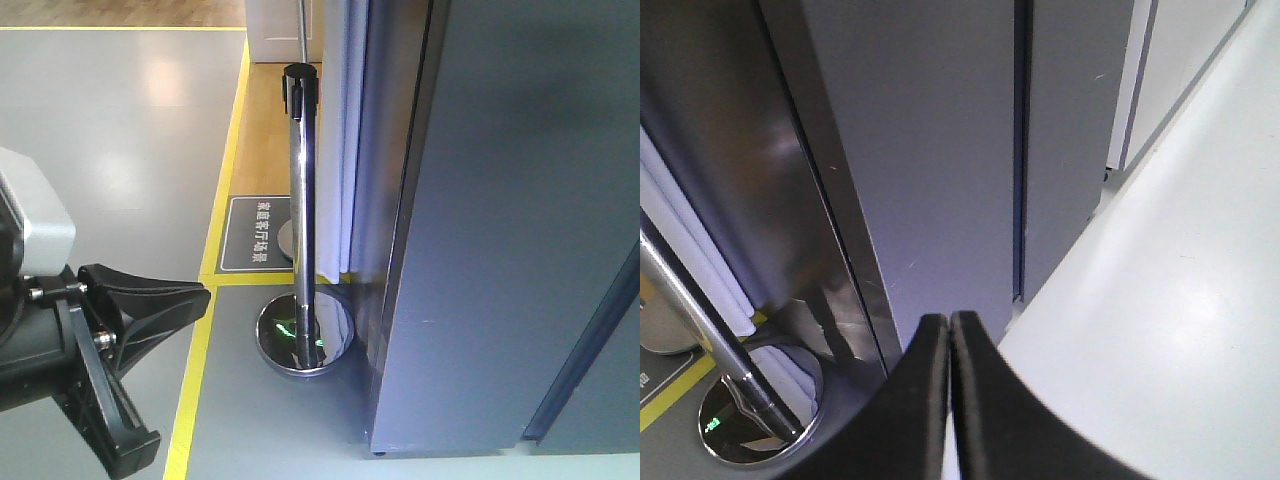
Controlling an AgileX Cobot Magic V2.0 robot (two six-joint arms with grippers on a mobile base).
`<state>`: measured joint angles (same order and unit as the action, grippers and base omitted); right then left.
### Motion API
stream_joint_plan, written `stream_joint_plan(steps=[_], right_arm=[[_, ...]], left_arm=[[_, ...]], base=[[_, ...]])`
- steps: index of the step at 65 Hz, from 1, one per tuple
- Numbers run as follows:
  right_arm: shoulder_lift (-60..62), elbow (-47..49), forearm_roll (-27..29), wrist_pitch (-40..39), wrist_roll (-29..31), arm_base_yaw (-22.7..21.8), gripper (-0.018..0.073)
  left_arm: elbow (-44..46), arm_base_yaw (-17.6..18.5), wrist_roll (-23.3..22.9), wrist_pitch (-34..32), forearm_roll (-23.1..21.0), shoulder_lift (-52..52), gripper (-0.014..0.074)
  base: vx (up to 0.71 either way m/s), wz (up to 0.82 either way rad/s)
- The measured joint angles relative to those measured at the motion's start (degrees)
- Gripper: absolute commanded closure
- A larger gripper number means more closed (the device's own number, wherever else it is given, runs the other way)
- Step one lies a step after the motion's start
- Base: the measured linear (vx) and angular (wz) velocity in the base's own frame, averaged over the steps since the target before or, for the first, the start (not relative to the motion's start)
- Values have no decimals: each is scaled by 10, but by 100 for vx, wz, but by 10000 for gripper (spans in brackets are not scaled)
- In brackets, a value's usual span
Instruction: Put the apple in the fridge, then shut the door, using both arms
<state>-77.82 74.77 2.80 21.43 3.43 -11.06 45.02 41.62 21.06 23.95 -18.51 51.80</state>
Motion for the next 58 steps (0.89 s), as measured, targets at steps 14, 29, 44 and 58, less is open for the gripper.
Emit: stream_joint_plan(steps=[14,29,44,58], right_arm=[[121,-120,0,36,25,26,561],[246,-225,1,85,37,84,561],[356,-280,2,206,35,100,561],[474,-311,2,311,30,100,561]], left_arm=[[0,0,0,0,0,0,602],[0,0,0,0,0,0,602],[0,0,0,0,0,0,602],[0,0,0,0,0,0,602]], base=[[0,0],[0,0],[0,0],[0,0]])
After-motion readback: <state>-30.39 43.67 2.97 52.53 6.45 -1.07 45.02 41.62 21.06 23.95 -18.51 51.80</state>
